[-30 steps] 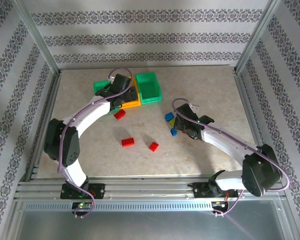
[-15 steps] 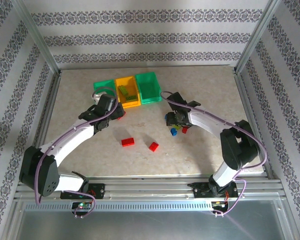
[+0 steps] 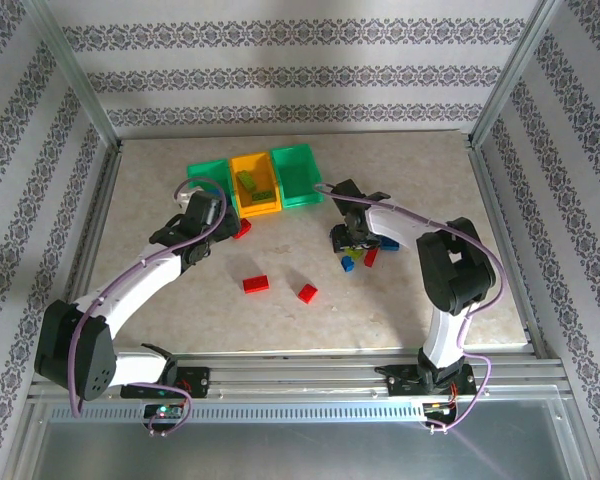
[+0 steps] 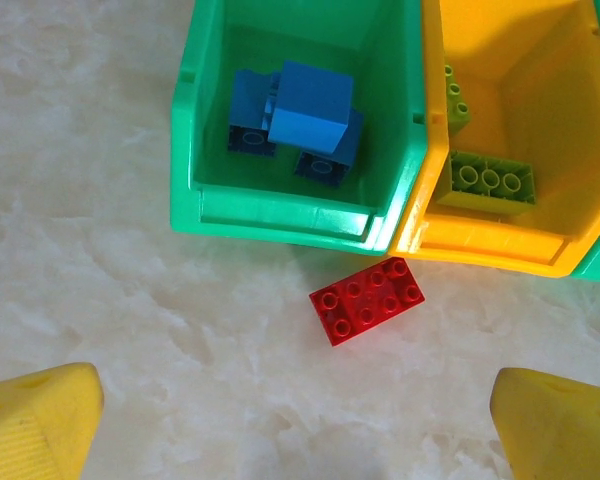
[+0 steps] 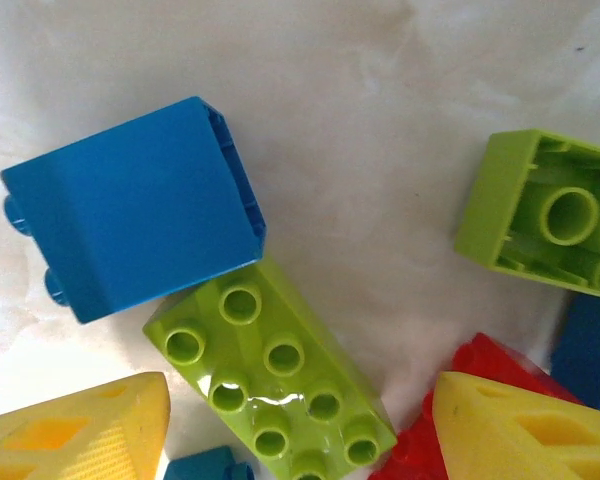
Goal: Sort the legos into containers by color
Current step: Pick up the lego from the center of the table.
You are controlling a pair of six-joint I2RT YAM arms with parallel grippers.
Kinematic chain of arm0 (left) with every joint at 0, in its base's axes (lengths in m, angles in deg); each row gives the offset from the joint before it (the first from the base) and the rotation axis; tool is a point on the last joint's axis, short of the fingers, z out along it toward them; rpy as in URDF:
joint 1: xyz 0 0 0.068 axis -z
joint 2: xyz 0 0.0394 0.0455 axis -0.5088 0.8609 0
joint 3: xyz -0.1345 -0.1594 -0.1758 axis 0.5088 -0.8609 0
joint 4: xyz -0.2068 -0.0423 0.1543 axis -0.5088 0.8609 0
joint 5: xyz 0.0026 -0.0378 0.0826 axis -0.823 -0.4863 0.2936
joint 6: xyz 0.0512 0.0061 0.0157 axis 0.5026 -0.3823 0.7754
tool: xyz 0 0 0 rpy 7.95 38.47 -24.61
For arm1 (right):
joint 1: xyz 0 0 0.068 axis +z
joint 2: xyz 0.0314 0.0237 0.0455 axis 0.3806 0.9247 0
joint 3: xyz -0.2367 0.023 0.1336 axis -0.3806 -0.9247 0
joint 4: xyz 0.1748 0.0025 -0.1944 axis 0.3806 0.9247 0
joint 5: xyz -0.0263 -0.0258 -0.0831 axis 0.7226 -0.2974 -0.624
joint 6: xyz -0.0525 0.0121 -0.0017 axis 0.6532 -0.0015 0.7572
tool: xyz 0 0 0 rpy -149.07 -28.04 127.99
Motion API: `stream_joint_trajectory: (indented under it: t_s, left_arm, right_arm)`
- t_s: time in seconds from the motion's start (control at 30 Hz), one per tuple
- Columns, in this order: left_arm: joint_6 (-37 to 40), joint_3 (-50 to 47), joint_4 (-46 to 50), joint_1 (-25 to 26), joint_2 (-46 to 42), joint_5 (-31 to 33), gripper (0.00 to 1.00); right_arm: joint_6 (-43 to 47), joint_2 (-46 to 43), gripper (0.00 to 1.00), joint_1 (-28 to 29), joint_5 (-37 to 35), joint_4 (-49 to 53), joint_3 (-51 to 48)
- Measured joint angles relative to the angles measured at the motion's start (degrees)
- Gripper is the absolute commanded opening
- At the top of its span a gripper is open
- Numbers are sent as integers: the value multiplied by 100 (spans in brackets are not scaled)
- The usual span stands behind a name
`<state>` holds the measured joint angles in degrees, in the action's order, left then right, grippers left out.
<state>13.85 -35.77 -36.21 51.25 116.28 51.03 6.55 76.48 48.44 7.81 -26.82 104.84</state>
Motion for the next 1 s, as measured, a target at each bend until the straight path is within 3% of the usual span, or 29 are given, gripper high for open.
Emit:
stream_joint_trajectory:
  t_s: [0.4,1.0]
  left_arm:
    - [-122,-70,-63,-173,0,-192,100]
    - [-247,-236,-83,-341,-4,-284,100]
  right_arm:
    - [142,269,59,-7,188,31,170]
    - [-17,417,24,629,258,20,243]
